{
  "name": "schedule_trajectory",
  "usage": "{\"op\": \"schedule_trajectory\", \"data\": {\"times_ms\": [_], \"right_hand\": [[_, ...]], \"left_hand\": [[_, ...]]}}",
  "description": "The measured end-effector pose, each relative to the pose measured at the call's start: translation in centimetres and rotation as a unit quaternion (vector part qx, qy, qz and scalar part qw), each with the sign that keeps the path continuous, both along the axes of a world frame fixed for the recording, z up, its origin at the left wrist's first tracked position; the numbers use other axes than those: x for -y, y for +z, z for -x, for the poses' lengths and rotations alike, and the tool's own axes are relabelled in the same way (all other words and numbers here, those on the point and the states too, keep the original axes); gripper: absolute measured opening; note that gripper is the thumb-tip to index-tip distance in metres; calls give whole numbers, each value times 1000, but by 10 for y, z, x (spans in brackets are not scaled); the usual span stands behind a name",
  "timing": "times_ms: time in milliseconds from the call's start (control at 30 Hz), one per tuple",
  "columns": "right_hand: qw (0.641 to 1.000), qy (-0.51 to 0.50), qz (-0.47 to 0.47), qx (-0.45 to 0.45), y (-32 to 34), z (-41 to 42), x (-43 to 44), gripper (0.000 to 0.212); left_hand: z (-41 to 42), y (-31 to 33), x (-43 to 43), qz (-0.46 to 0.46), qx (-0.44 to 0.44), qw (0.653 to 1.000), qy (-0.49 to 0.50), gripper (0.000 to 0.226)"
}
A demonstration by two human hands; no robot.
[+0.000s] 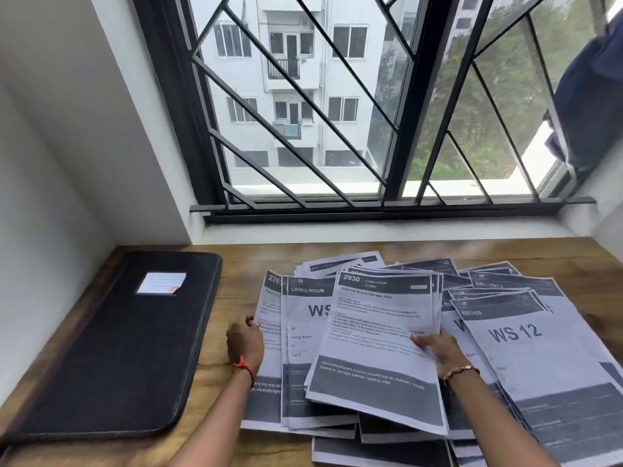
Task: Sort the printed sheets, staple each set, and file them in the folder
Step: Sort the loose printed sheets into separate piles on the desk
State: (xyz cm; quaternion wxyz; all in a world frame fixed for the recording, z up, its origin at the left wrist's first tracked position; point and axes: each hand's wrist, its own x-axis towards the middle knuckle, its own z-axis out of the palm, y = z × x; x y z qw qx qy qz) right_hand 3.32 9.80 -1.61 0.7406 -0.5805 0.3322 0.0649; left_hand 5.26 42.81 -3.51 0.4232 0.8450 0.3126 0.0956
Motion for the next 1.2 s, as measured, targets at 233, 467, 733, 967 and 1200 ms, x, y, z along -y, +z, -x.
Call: {"op": "schedule_trajectory", "data": {"times_ms": [233,467,733,967,1200], "right_hand": [[1000,-4,3,6,2,-1,-4,40],[999,22,-20,27,0,-6,-9,38],[998,34,-34,31,-6,-5,-4,38],[999,24,-14,34,-19,-5,-2,45],[997,25,-28,63,-10,-7,-2,26]], "left_hand": [[10,-2,-8,-74,12,995,-67,43],[31,-24,11,-195,-115,924,-307,54],[34,-8,15,-151,-113,976,-113,66],[22,4,-2,-18,-38,996,-83,26],[13,38,-22,-115,45,992,-22,25]]}}
